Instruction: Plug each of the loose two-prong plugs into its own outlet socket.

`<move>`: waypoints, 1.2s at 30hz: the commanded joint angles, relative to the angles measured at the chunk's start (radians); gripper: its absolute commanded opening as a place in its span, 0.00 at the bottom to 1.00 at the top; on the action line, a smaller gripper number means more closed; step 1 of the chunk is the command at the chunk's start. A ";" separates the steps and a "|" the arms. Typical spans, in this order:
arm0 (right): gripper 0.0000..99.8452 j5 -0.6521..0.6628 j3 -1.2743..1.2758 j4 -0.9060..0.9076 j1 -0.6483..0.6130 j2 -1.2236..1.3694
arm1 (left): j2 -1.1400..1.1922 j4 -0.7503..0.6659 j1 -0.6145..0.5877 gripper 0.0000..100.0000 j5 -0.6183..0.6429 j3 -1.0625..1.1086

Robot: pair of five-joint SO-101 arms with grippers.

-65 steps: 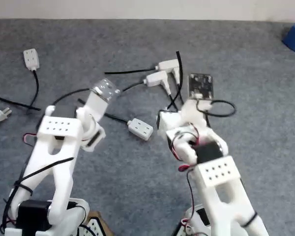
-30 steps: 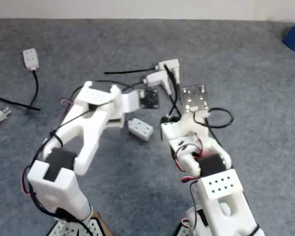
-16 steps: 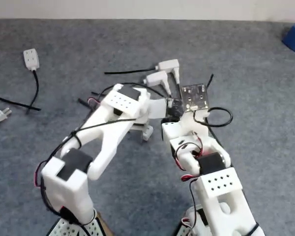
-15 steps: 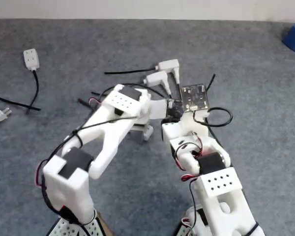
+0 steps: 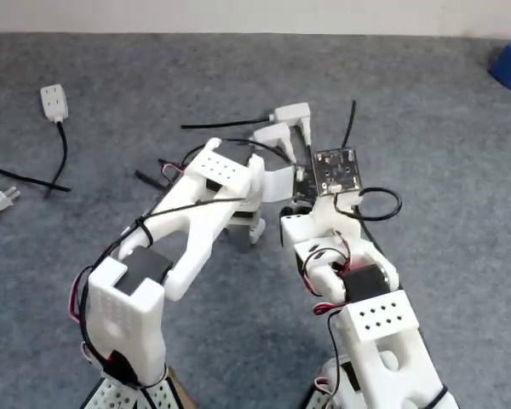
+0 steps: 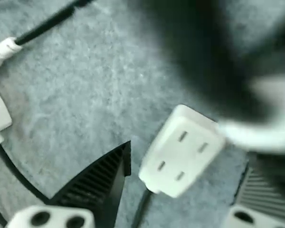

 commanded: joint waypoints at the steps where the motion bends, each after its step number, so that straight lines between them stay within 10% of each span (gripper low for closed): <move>1: 0.01 0.006 -0.022 -0.021 0.005 -0.004 | -0.102 0.040 -0.002 0.37 0.011 -0.039; 14: 0.01 0.011 -0.021 -0.022 -0.001 -0.002 | 0.122 -0.229 -0.177 0.37 0.120 -0.303; 22: 0.01 0.011 -0.021 -0.025 -0.001 -0.002 | 0.277 0.089 -0.114 0.37 0.123 -0.576; 36: 0.01 0.011 0.007 -0.048 -0.001 -0.002 | 0.570 0.242 -0.160 0.33 0.061 -0.888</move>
